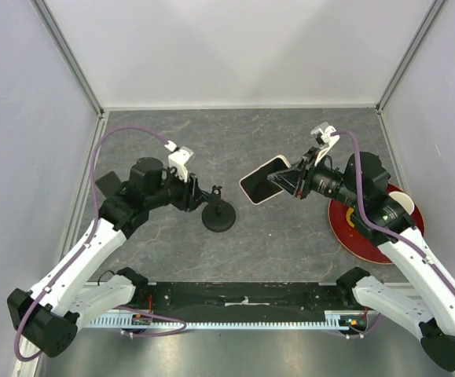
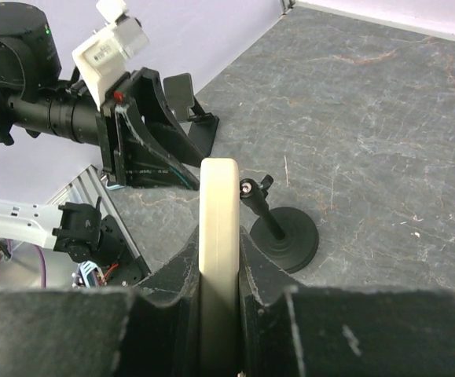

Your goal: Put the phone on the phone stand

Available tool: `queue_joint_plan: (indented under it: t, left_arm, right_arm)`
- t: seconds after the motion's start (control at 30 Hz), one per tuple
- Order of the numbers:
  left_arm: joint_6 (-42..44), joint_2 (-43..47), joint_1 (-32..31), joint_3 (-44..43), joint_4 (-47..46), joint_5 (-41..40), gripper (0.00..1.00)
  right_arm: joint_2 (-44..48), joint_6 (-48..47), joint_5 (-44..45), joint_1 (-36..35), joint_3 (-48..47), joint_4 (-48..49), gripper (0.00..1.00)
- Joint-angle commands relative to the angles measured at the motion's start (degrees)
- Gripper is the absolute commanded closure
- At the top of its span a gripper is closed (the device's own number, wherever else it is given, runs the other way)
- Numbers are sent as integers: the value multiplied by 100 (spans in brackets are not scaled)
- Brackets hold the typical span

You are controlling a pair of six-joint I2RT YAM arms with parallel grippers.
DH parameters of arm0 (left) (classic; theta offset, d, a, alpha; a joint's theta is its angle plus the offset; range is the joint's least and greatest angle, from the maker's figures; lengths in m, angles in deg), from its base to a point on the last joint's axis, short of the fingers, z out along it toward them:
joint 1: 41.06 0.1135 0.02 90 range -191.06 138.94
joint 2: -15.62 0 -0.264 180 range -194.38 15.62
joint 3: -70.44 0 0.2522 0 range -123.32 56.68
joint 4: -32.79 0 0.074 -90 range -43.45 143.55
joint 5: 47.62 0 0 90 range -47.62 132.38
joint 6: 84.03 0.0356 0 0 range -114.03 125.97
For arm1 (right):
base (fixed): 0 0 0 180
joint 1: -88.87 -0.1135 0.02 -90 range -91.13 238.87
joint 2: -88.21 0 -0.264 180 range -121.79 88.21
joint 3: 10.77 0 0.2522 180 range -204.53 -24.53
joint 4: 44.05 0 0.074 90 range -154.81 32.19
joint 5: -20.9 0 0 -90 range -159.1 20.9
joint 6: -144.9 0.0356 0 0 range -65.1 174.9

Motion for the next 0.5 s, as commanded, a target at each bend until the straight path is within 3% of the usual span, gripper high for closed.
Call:
queue_joint_plan:
  t: [0.0,0.27,0.47]
  left_arm:
    - [535,124,-522,92,155,-957,51]
    - [518,-87,-822,22,287,-1390,58]
    - [342,54,-822,-75,454,-1707,52]
  right_arm:
    - [243,6,-302,-2,29,538,100]
    - [454,-29,-354,-2,187,529,100]
    - [445,-56,-442,-2,257,529,100]
